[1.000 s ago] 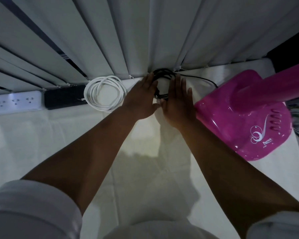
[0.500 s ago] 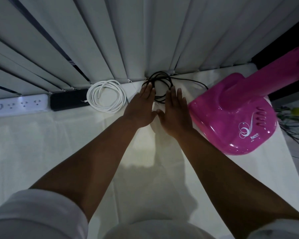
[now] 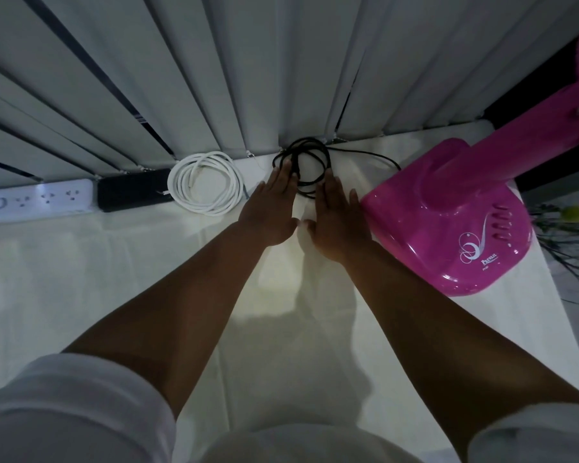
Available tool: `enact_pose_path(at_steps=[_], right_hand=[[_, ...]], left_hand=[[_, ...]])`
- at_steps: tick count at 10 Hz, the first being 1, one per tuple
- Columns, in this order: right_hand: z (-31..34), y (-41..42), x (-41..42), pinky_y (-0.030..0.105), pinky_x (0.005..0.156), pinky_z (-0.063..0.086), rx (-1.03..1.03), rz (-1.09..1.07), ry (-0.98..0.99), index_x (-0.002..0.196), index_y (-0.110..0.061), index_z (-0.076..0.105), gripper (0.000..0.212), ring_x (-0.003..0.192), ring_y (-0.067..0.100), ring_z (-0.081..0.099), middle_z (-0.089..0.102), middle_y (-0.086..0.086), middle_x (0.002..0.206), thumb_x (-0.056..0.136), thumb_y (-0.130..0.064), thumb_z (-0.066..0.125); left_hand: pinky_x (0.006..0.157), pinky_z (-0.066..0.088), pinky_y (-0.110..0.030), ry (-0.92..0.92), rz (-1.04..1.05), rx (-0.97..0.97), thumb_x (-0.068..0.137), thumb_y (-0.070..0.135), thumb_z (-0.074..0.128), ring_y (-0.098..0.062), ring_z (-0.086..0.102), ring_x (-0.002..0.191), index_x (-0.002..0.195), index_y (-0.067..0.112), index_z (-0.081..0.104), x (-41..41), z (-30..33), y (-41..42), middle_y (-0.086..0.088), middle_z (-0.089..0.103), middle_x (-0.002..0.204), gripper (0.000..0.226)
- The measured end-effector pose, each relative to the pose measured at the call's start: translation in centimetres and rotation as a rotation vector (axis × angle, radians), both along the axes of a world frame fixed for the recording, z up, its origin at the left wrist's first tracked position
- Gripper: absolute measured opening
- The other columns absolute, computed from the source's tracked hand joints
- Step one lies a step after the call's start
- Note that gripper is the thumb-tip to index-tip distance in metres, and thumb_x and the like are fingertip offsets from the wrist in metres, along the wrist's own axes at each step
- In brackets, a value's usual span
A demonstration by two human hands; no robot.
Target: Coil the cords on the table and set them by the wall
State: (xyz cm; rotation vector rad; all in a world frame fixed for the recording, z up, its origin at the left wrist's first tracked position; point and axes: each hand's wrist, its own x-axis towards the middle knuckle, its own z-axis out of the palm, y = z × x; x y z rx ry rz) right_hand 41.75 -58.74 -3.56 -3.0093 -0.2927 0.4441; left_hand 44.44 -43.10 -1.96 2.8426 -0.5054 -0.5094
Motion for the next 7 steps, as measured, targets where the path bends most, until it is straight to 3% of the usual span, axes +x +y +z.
enact_pose_path(at_steps=[3,7], right_hand=[[1.4,0.8,-1.6,0.045,0.122,0.012,0.143,-0.069,0.008,0.155,0.000,0.004,0.085,0.153,0.032,-0.003,-0.002,0.019,0.165,0.096,-0.037,0.054],[4.0,0.5,-3.6,0.043,0.123,0.011,0.166,-0.058,-0.004,0.155,-0.003,0.004,0.080,0.153,0.028,-0.006,-0.004,0.015,0.166,0.099,-0.038,0.049]], left_hand=[[0.118,0.019,-0.040,0.032,0.060,-0.085,0.086,0.036,0.063,-0.029,0.001,0.148,0.152,0.008,0.001,-1.8,0.7,0.1,-0.013,-0.007,0.161,0.095],[0.119,0.012,-0.039,0.031,0.123,-0.031,0.091,0.036,0.056,-0.031,-0.003,0.148,0.150,0.002,0.000,-5.3,3.6,0.1,-0.016,-0.007,0.161,0.088]])
